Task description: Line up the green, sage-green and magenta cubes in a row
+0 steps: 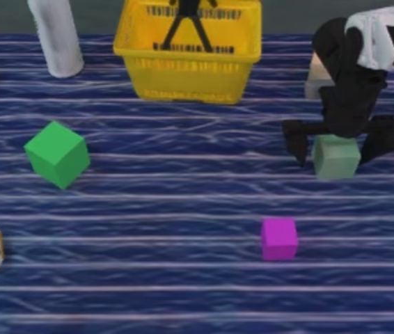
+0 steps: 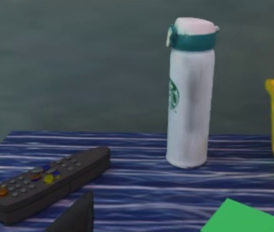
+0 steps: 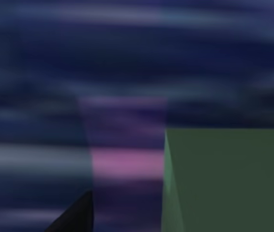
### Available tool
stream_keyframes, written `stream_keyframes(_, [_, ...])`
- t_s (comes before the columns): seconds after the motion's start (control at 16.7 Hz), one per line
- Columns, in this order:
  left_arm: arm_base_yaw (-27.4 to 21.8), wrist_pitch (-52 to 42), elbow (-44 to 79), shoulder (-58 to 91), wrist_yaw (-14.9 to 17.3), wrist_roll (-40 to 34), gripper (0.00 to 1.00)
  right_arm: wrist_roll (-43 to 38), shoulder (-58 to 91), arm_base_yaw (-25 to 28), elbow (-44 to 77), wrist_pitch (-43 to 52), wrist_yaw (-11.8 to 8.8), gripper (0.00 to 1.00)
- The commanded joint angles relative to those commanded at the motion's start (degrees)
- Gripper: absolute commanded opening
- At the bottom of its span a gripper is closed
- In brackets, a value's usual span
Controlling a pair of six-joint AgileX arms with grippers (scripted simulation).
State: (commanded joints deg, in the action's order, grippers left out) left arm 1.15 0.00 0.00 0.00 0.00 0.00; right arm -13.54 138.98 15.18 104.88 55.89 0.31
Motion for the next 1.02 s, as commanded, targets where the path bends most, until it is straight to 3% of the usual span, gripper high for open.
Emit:
stream_keyframes(0.66, [0.0,0.0,0.0,0.0,0.0,0.0,1.0,0.0,0.0,0.0,0.0,0.0,0.0,0.02])
stream_keyframes(1.02, [0.0,0.0,0.0,0.0,0.0,0.0,1.0,0.0,0.0,0.0,0.0,0.0,0.0,0.0])
